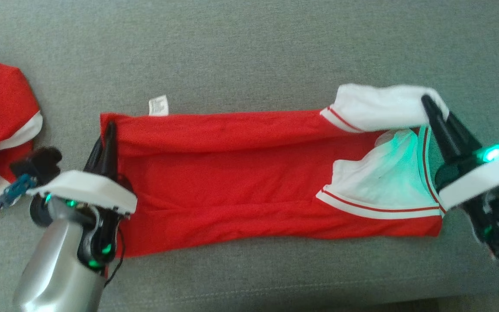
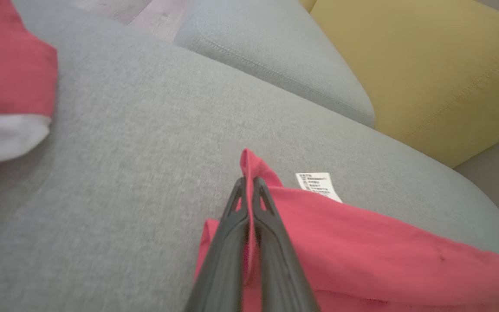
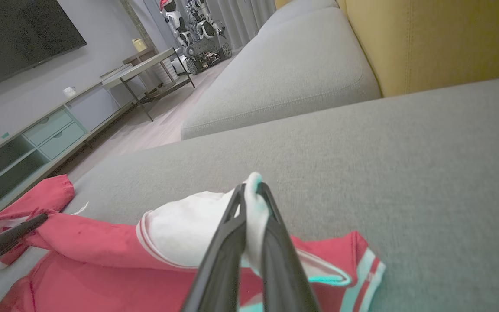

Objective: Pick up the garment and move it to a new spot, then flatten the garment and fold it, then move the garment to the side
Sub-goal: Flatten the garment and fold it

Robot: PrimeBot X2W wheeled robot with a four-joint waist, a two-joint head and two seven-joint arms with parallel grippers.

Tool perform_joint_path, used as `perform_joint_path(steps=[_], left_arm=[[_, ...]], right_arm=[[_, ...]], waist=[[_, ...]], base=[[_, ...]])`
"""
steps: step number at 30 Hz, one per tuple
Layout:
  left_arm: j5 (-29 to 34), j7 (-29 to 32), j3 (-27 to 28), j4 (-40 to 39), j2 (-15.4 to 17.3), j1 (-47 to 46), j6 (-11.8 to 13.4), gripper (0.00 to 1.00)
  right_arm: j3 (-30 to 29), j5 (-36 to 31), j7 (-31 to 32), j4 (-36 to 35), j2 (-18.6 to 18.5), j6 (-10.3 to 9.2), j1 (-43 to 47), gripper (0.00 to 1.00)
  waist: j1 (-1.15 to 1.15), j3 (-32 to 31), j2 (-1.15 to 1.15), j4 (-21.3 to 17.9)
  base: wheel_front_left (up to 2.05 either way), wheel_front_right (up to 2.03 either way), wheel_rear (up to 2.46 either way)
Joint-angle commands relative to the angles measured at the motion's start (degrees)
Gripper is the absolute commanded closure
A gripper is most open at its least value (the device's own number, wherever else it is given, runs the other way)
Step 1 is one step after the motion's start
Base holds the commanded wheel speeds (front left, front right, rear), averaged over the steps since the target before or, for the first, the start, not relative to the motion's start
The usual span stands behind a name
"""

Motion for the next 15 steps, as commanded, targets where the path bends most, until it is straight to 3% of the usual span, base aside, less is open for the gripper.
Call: perform_joint_path(steps=[1,9,10,11,12,13,15], left_arm=[[-0.70,0.40,2.56,-2.96,2.23,0.54,0.63,1.00],[-2.05,2.76,2.18,-6.22,2.11,5.95,2.39,1.00],[-2.27,3.08,1.97,-6.10,1.87,6.41,2.49,0.92],[-2.43,3.37,1.74,-5.75,1.67,6.80,2.56,0.61],[-2.39,3.53,1.47,-5.32,1.56,7.10,2.65,0.22],[-2.38,3.50,1.31,-4.90,1.36,7.40,2.81,0.00],[-2.23,3.27,1.05,-4.05,1.13,8.14,3.12,0.00]], right_arm=[[-0.92,0.36,-0.28,-2.16,-0.45,-0.05,2.30,1.00],[-3.17,-1.34,0.79,-2.82,2.15,-0.05,9.11,0.99],[-3.46,-1.88,1.06,-2.73,2.53,-0.05,10.04,0.73],[-3.70,-2.35,1.43,-2.64,2.97,-0.05,10.99,0.16],[-3.87,-2.97,1.85,-2.56,3.36,-0.05,11.89,0.00],[-4.01,-3.80,2.36,-2.43,3.68,-0.05,12.76,0.00],[-4.32,-5.36,3.25,-2.43,4.44,-0.05,14.40,0.00]], waist=[[0.00,-0.02,0.00,-0.09],[0.00,-0.39,0.00,0.25],[0.00,-0.44,0.00,0.26],[0.00,-0.49,0.00,0.27],[0.00,-0.56,0.00,0.28],[0.00,-0.62,0.00,0.26],[0.00,-0.89,0.00,0.12]], base=[[0.00,0.00,0.00],[0.00,0.00,0.00],[0.00,0.00,0.00],[0.00,0.00,0.00],[0.00,0.00,0.00],[0.00,0.00,0.00],[0.00,0.00,0.00]])
